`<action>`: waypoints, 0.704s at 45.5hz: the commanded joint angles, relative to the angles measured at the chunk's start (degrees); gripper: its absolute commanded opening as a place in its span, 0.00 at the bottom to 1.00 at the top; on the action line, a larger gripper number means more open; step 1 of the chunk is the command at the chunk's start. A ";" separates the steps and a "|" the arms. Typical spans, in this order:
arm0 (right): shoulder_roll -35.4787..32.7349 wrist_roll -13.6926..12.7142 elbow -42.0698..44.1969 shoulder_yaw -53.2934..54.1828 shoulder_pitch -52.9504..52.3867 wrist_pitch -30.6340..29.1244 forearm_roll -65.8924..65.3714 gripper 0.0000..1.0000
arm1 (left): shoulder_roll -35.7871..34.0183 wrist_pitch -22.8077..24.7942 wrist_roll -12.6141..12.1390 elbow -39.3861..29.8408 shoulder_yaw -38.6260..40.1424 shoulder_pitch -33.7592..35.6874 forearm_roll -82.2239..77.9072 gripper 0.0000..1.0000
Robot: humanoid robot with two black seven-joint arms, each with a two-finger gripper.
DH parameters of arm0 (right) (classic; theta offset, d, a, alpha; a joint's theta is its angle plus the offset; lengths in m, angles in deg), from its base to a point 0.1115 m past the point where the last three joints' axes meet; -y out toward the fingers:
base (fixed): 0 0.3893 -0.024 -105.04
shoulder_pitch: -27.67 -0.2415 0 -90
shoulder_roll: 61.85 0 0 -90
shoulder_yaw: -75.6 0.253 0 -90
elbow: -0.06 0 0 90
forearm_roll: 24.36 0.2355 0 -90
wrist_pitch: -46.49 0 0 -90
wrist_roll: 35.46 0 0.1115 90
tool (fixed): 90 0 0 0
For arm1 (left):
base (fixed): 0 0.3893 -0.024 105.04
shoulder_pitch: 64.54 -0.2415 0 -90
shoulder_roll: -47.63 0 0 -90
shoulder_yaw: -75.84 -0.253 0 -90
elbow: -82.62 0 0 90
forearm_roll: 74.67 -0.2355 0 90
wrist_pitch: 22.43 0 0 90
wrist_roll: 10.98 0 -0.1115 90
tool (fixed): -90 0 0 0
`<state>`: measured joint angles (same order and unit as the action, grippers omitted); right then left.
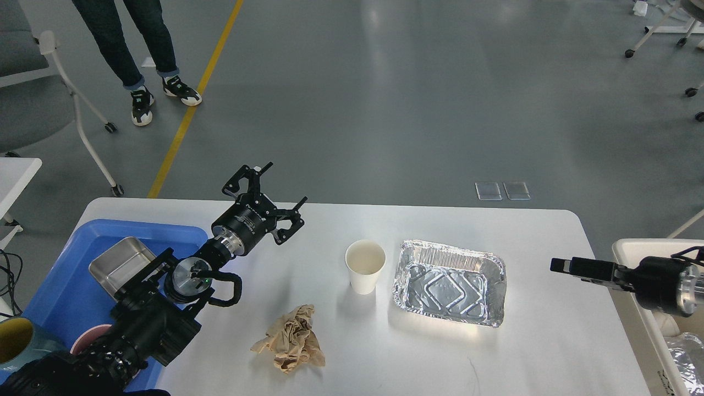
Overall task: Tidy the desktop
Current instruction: 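Reach the right gripper to the foil tray edge and grasp it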
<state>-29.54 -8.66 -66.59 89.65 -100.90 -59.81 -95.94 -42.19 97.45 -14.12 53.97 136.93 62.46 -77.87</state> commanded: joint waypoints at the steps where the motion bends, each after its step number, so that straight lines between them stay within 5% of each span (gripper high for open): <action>1: 5.38 0.01 5.38 -0.86 -0.10 -0.48 -1.37 1.00 | 0.17 -0.09 0.06 0.00 -0.01 0.00 -0.05 0.97; 32: 22.35 0.18 19.36 -12.20 -6.61 -0.66 -1.02 1.00 | -0.09 0.00 0.06 0.00 -0.80 -0.09 -0.13 0.97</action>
<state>-8.89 -8.54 -49.37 79.27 -106.93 -60.47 -96.98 -42.27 97.45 -14.12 53.97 136.14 62.38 -78.00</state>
